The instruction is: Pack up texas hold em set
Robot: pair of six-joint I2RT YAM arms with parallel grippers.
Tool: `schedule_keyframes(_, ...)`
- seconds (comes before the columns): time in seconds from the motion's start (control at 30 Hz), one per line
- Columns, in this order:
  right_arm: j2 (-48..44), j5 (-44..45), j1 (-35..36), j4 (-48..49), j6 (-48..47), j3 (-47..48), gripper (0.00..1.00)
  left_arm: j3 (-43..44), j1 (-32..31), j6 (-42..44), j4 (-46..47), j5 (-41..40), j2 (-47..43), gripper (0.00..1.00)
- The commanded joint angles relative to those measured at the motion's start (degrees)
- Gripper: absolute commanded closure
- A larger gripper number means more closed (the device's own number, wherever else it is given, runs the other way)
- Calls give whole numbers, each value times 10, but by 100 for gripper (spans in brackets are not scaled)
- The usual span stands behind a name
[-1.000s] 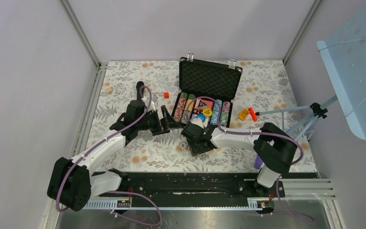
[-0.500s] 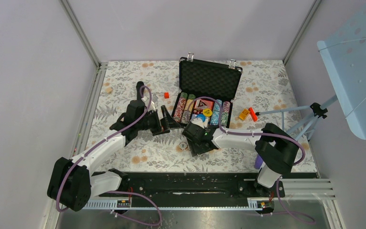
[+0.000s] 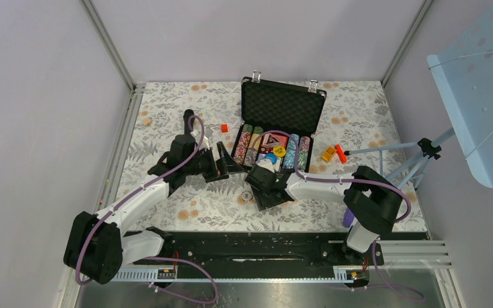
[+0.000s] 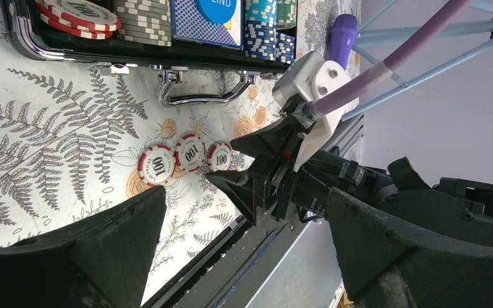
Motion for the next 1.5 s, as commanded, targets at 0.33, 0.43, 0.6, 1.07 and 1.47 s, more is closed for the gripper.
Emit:
schedule_keyframes(0.33, 37, -52, 11, -74, -18, -35, 38, 13, -3, 3, 20, -8, -4, 5)
schedule_keyframes(0.43, 37, -57, 11, -74, -24, -37, 37, 13, -3, 3, 21, -7, -3, 5)
schedule_keyframes(0.6, 37, -61, 12, -75, -30, -36, 39, 13, -2, 3, 20, -7, -4, 5)
schedule_keyframes(1.07, 33, -40, 13, -91, -33, -32, 50, 13, -2, 5, 20, -8, -2, 5)
schedule_keyframes(1.47, 2, 9, 13, -84, -30, -13, 55, 8, -3, 5, 21, -9, -7, 5)
